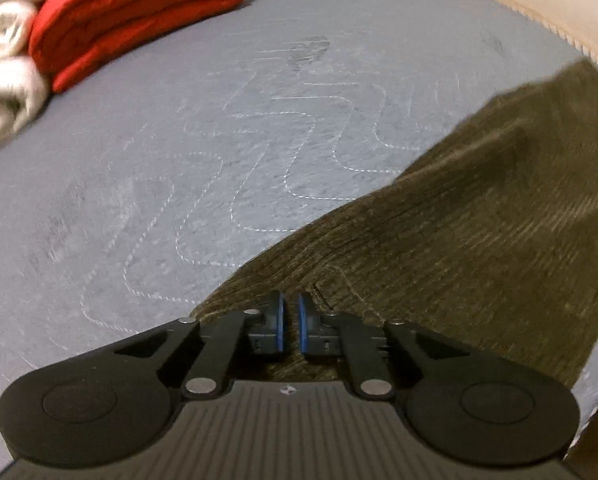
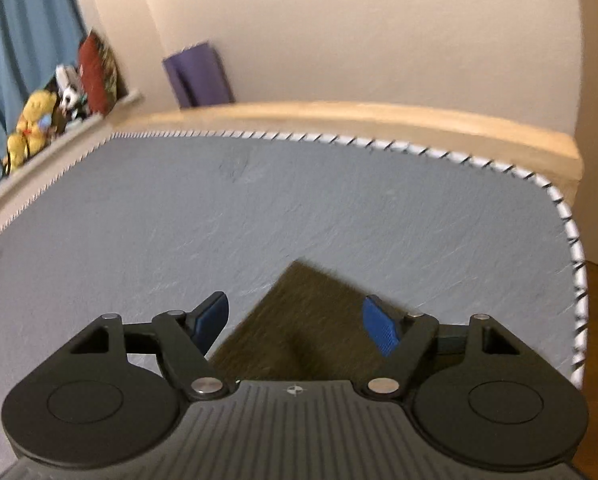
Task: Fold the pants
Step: 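Lay the stretched pants flat on the bed and open both tools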
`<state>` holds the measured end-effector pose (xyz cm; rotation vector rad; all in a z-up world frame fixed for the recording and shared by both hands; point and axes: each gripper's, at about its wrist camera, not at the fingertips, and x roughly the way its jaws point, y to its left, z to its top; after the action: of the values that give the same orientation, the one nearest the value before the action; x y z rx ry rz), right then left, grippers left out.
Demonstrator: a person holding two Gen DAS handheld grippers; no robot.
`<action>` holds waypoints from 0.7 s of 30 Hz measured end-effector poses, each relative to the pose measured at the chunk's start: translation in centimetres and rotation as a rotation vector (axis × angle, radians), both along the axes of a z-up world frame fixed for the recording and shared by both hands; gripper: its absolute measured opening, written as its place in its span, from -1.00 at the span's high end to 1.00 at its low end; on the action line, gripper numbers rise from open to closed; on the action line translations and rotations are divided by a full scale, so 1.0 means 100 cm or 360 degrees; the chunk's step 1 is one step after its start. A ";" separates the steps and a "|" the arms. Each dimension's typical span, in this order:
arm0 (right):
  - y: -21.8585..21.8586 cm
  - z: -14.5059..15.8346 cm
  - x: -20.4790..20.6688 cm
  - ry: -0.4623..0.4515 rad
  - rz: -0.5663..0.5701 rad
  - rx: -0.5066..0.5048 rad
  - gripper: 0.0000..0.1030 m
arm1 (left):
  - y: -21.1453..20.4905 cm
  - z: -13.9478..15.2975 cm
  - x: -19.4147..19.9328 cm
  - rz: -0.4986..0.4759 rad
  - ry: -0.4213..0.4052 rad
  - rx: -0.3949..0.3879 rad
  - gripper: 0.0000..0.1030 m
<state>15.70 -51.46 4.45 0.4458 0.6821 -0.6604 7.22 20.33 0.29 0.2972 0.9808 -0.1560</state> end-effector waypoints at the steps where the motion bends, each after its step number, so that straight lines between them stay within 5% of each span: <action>1: -0.016 -0.001 -0.006 -0.0004 -0.0024 0.0009 -0.47 | -0.005 0.001 -0.001 -0.0010 -0.0004 0.0038 0.81; 3: -0.041 0.001 -0.025 0.0003 -0.0058 0.0053 -0.47 | -0.009 0.007 -0.002 0.0003 -0.0011 0.0038 0.78; 7: -0.073 -0.003 -0.063 0.0066 -0.0071 0.0128 -0.47 | -0.010 0.029 -0.011 0.0027 -0.0124 -0.0045 0.22; 14: -0.084 -0.029 -0.111 0.0250 -0.0021 0.0295 -0.47 | -0.025 0.045 -0.022 -0.0021 -0.0131 -0.0205 0.18; 21: -0.072 -0.042 -0.109 0.0257 0.0085 0.0389 -0.48 | -0.026 0.033 -0.040 -0.0056 -0.0024 -0.0220 0.18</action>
<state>4.81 -58.64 0.30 0.6019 0.9307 -0.5682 3.17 17.78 3.62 0.1890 0.9453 -0.2520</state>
